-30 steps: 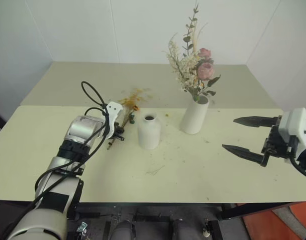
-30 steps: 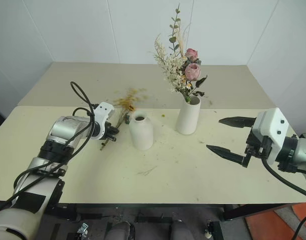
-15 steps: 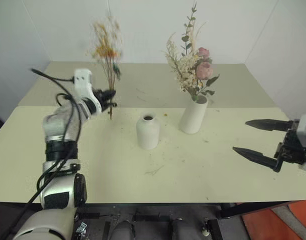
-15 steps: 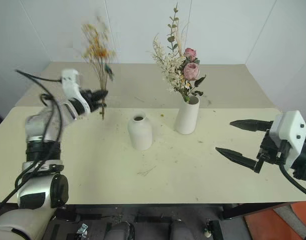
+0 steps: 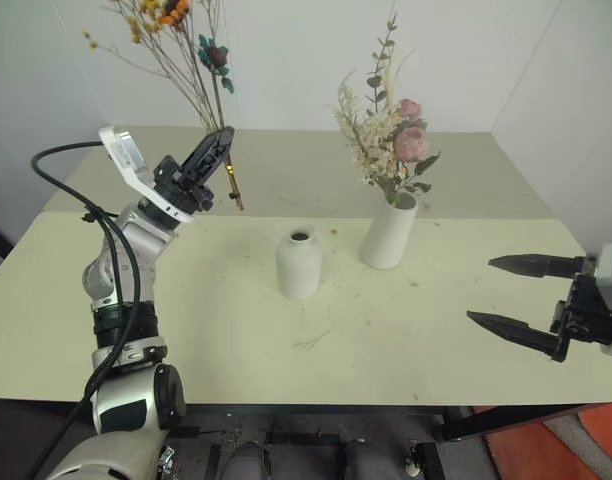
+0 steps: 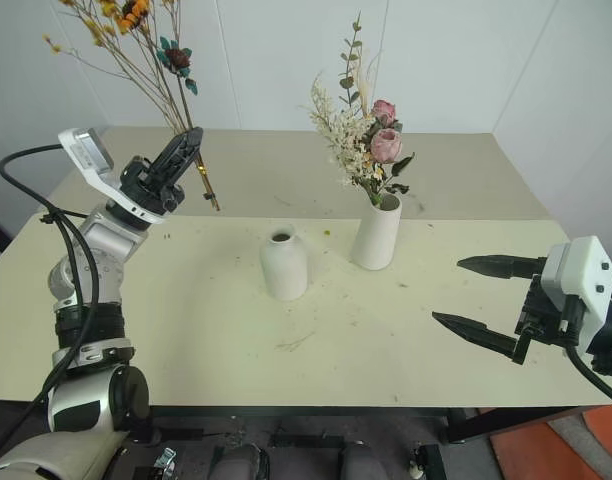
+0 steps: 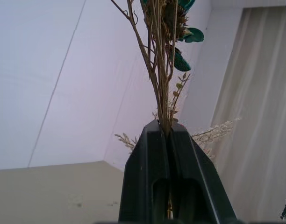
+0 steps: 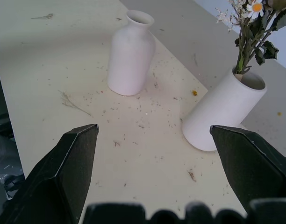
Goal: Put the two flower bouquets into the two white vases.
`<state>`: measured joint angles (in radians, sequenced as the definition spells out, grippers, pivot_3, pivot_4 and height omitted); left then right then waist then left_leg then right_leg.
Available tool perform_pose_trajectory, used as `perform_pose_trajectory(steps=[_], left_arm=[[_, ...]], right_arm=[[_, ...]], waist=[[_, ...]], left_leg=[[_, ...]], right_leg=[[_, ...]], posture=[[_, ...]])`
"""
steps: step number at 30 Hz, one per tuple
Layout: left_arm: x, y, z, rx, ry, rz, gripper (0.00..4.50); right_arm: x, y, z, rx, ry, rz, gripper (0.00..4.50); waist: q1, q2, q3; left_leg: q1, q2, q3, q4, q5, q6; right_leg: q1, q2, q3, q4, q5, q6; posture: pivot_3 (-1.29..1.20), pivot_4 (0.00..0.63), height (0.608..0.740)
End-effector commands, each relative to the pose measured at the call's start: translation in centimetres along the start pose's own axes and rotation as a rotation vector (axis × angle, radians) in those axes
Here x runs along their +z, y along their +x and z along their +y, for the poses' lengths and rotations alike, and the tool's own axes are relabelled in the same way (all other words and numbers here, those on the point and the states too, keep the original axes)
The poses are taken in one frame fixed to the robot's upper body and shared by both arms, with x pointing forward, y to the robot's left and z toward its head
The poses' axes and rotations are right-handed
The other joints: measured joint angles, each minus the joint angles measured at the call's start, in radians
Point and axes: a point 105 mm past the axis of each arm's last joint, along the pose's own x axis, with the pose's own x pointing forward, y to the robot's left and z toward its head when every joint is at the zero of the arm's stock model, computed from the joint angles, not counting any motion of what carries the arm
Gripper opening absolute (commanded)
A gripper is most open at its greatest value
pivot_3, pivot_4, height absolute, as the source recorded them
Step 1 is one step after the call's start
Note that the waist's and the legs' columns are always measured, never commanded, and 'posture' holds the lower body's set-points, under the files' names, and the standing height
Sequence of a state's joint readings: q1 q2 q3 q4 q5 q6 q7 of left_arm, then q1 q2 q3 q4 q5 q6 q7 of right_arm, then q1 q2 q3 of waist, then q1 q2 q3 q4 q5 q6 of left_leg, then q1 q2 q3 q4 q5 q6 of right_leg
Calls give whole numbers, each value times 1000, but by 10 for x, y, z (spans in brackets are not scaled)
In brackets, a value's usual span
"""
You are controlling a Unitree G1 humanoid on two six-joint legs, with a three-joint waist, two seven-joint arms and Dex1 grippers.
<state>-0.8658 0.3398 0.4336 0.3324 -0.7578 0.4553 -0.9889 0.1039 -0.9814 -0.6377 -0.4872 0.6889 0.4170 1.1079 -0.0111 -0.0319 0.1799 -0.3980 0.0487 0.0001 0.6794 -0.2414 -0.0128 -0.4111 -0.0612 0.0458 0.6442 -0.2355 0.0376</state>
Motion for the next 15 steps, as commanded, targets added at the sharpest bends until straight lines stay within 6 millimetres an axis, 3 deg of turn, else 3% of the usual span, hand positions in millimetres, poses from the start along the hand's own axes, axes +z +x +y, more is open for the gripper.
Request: perform_pose_trajectory(steps=[1,8,15], left_arm=[[9,14,-8,-82,-19,-54,40],[-10,26,-9,-124,-156,-63,40],[-42,36,-20,-200,-170,-32,40]], right_arm=[[10,-5,0,-29,-40,-16,4500],[6,-2,4,-49,-45,-8,4500],[3,2,4,-58,-64,-6,4500]], waist=[[-1,0,0],[-2,0,0],[-1,0,0]], left_leg=[[0,0,0,0,0,0],[0,0,0,0,0,0],[0,0,0,0,0,0]], right_leg=[[0,0,0,0,0,0],[0,0,0,0,0,0],[0,0,0,-1,0,0]], posture=[[0,150,740],[0,150,740],[0,150,740]])
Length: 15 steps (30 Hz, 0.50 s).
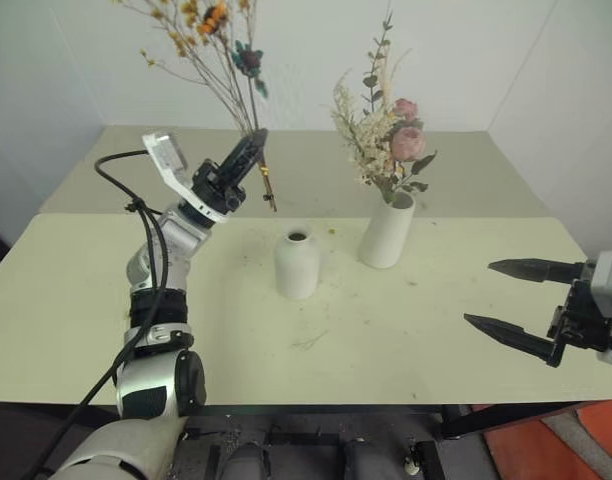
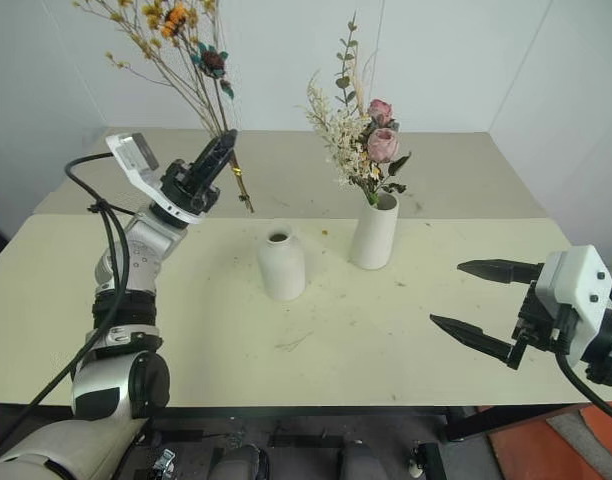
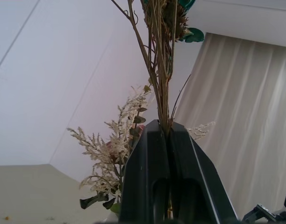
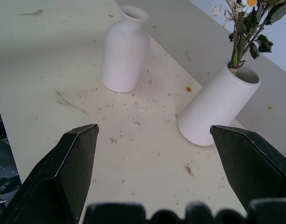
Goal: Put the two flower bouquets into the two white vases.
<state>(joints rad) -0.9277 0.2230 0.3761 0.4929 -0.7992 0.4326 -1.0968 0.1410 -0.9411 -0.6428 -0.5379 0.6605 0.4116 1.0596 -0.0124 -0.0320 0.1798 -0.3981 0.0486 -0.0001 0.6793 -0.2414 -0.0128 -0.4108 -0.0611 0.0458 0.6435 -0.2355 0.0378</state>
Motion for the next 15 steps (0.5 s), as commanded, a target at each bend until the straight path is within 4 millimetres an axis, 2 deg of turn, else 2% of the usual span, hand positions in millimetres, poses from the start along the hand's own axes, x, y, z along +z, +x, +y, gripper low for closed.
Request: perform_pose_trajectory(steps=[1,7,15], left_arm=[[-8,15,-5,-66,43,33,40],[-21,20,1,-63,101,108,40],[-34,15,4,-91,100,156,40]], right_arm=[[7,1,-1,-15,-63,-14,4500],[9,-1,-2,-26,-86,-27,4500],[8,-5,-2,-41,-97,-15,4500]], waist=[[0,0,0],[-1,0,0],[0,0,0]], left_leg=[[0,0,0,0,0,0],[0,0,0,0,0,0],[-1,0,0,0,0,0]], right_leg=[[0,0,0,0,0,0],[0,0,0,-1,0,0],[0,0,0,-2,0,0]], posture=[[0,150,740],[0,150,740],[0,150,740]])
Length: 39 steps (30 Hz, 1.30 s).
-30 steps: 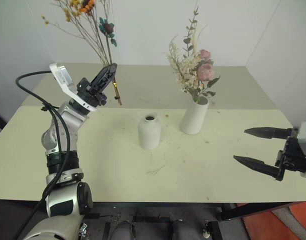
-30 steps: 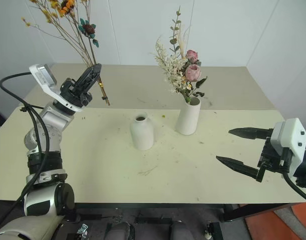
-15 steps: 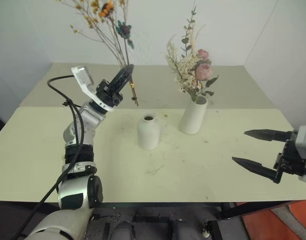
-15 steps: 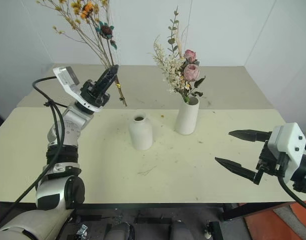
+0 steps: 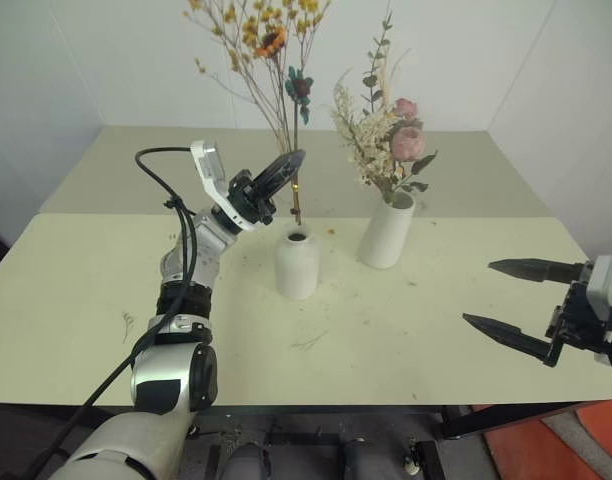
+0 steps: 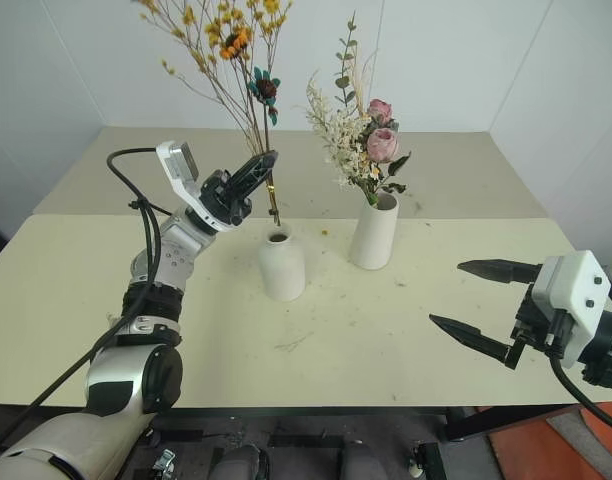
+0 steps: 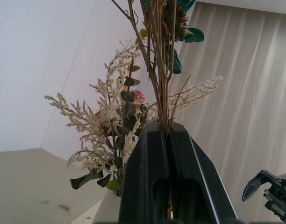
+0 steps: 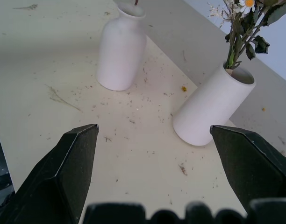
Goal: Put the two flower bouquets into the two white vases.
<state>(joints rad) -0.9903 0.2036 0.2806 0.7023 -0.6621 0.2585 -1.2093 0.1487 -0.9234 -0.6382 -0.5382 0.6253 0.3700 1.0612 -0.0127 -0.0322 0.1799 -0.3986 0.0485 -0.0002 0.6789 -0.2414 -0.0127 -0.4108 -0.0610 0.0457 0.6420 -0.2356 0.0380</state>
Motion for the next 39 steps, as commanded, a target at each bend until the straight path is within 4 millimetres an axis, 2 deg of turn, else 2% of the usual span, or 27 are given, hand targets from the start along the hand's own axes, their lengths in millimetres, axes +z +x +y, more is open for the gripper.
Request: perform_pose_trajectory(steps=[1,7,17,21,31,32,39], left_arm=[[3,7,-6,-58,62,34,40],[-20,1,-7,-79,128,158,40],[-23,-8,-15,-98,152,163,40],[-28,-14,-12,-75,157,206,1045],[-28,-28,-13,-48,238,316,4308],[-28,-32,-12,-41,250,343,4434],[-10,-62,-2,88,303,433,4434]], right_arm=[[10,-5,-3,-29,-65,-16,4500],[7,-5,-3,-36,-68,-10,4500],[6,-7,-6,-49,-77,-4,4500],[5,-6,-7,-47,-75,-4,4500],[2,-2,-7,-41,-71,-6,4500],[1,-2,-7,-43,-71,-4,4500],[-1,-1,-9,-54,-70,-2,4500]], waist=[[0,0,0],[1,0,0],[0,0,0],[0,0,0],[-2,0,0],[-2,0,0],[0,0,0]], left_leg=[[0,0,0,0,0,0],[0,0,0,0,0,0],[0,0,0,0,0,0],[0,0,0,0,0,0],[0,0,0,0,0,0],[0,0,0,0,0,0],[0,0,0,0,0,0]], right_leg=[[0,0,0,0,0,0],[0,0,0,0,0,0],[0,0,0,0,0,0],[0,0,0,0,0,0],[0,0,0,0,0,0],[0,0,0,0,0,0],[0,0,0,0,0,0]], posture=[[0,150,740],[0,150,740],[0,150,740],[0,150,740],[0,150,740],[0,150,740],[0,150,740]])
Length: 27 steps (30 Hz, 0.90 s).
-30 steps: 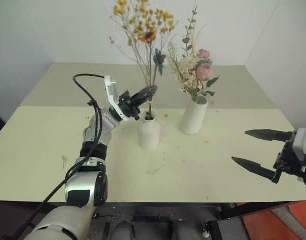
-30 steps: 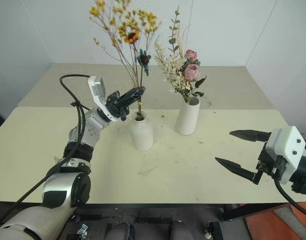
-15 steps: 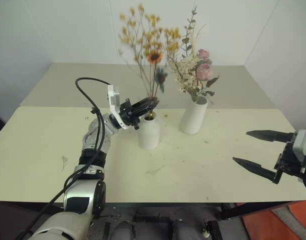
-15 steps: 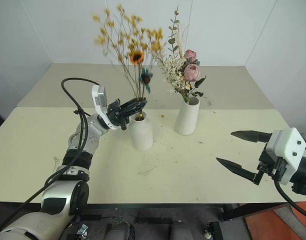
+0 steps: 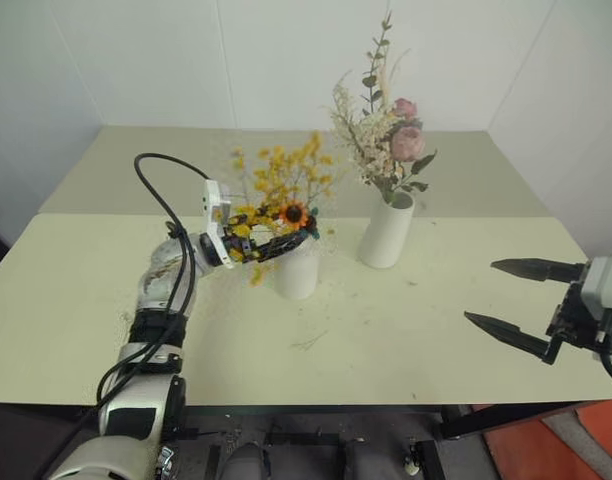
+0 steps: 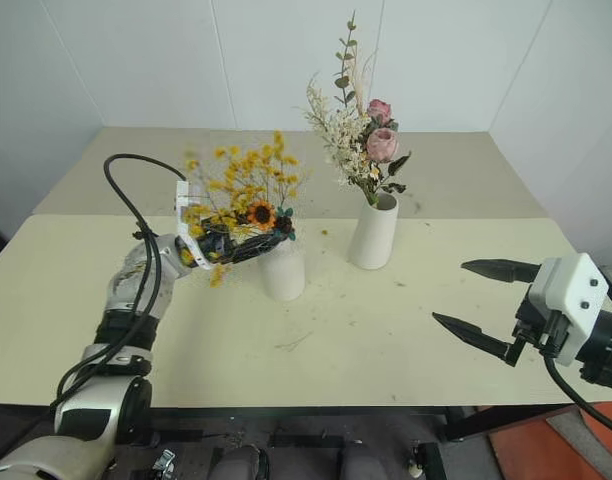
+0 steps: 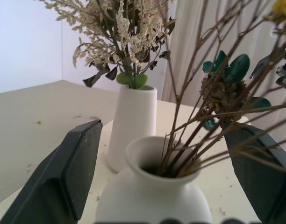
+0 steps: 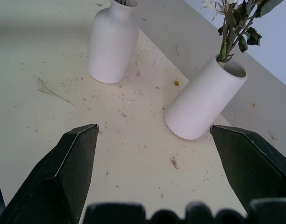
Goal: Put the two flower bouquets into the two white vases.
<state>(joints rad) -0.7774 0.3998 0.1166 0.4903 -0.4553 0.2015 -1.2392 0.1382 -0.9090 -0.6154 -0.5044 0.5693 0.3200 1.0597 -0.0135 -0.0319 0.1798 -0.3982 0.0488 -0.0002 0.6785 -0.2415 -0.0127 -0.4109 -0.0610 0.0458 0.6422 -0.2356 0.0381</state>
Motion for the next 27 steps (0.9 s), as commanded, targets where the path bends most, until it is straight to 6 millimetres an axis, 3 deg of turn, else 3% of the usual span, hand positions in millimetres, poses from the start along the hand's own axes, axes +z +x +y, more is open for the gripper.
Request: perform_pose_trajectory(steps=[1,9,15,27], left_arm=[[13,-11,6,59,54,17,4434],[1,-56,3,119,171,255,4434],[0,-102,6,241,261,420,4434],[50,-137,-11,328,377,422,4434]], right_arm=[[6,-1,-5,-29,-41,-17,4500],[3,2,-8,-25,-43,-12,4500],[2,1,-11,-12,-41,-5,4500],[-6,-20,-29,-29,-45,56,4500]], waist=[[0,0,0],[0,0,0],[0,0,0],[1,0,0]], left_leg=[[0,0,0,0,0,0],[0,0,0,-1,0,0],[0,1,0,-1,0,0],[0,1,1,-1,0,0]], right_leg=[[0,0,0,0,0,0],[-1,0,0,0,0,0],[-1,0,0,0,0,0],[-1,0,-1,0,0,0]], posture=[[0,150,740],[0,150,740],[0,150,740],[0,150,740]])
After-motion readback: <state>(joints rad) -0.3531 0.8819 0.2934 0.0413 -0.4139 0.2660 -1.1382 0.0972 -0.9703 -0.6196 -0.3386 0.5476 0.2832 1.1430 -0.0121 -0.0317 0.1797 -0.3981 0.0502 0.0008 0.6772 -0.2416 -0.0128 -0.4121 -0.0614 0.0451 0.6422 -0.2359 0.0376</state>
